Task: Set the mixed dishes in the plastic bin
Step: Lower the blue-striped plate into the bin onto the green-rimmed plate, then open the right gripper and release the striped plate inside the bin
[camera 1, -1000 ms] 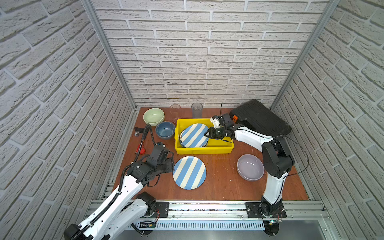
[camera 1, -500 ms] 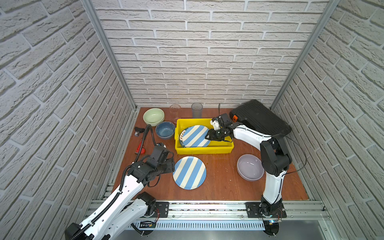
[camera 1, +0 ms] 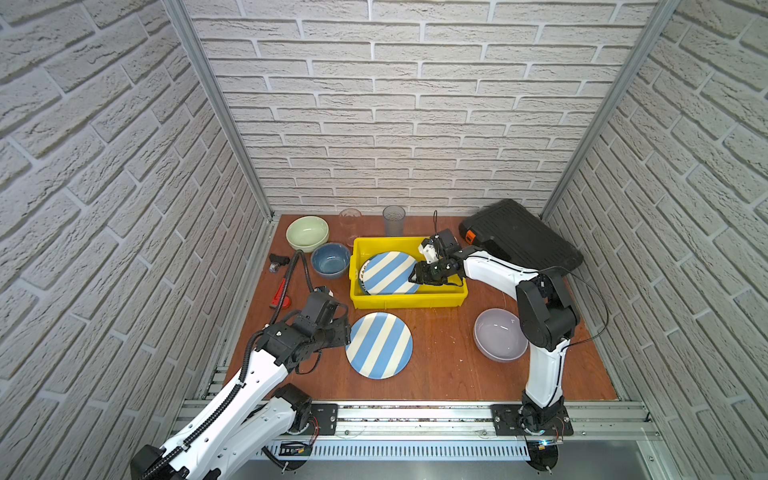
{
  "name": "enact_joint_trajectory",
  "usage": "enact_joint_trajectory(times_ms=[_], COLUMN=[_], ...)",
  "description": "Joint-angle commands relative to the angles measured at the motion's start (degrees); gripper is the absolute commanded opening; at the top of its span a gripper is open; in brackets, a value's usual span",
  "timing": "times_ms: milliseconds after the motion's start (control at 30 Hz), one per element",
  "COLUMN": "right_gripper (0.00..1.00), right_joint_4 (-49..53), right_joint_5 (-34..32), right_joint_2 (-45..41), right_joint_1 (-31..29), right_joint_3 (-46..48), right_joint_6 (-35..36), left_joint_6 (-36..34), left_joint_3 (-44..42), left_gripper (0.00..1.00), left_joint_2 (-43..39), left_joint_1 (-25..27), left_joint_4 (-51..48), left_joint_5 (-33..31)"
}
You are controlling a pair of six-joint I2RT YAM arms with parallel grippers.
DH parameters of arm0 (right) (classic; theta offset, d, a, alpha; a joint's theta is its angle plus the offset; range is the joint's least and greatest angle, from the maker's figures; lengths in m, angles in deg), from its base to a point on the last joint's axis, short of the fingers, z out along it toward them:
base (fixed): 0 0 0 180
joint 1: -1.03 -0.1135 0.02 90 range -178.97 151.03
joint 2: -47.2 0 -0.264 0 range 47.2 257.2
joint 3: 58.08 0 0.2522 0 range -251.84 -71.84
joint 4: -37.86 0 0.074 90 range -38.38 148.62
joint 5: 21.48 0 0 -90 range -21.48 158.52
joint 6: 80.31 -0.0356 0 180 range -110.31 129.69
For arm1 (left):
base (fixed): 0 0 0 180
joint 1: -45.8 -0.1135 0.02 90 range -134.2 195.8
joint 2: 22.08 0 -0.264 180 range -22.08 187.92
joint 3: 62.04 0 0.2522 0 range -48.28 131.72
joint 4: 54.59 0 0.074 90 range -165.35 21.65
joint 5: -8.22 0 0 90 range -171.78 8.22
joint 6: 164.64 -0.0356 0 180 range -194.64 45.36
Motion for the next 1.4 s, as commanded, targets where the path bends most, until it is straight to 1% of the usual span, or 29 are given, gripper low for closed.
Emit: enact_joint_trajectory(times_ms=[0, 333, 467, 567, 733, 800, 967, 1133, 1367], right_gripper=[0.52, 0.54, 0.57, 0.58, 0.67, 0.69, 0.7, 0.66, 0.65], right_joint_4=[-0.5, -0.2, 0.1, 2.2, 7.5, 9.2, 12.3, 12.7, 15.8], right_joint_5=[0.7, 1.1, 0.6, -1.7, -9.8, -11.9, -13.7, -14.5, -19.5], right_joint_2=[1.4, 2.8, 2.8, 2.8, 2.1, 1.9, 3.1, 4.3, 6.5], right_joint_1=[-0.8, -2.1, -2.5, -2.6, -2.6, -2.6, -2.6, -2.7, -4.0], right_joint_3=[-1.3, -3.2, -4.0, -5.2, -7.3, -8.2, -12.0, -13.7, -17.0], right_joint_6=[0.0, 0.0, 0.0, 0.3, 2.7, 3.4, 4.1, 2.4, 3.3], left_joint_6=[-0.2, -0.6, -0.7, -0.7, -0.6, -0.6, -0.5, -0.6, -0.9], left_joint_3=[-0.8, -0.7, -0.9, -1.1, -1.4, -1.5, -1.6, -1.7, -1.9], left_gripper=[0.69, 0.7, 0.69, 0.7, 0.7, 0.7, 0.7, 0.7, 0.7], left_joint_2=[-0.8, 0.3, 0.9, 0.8, 0.4, 0.3, -0.1, -0.4, -0.4], left_joint_1=[0.0, 0.1, 0.0, 0.1, 0.0, 0.0, 0.1, 0.0, 0.1], left_joint_4=[1.4, 2.3, 2.8, 3.0, 3.2, 3.2, 3.1, 3.2, 3.6], left_joint_5=[0.3, 0.3, 0.8, 0.8, 1.0, 1.1, 1.0, 1.0, 1.1])
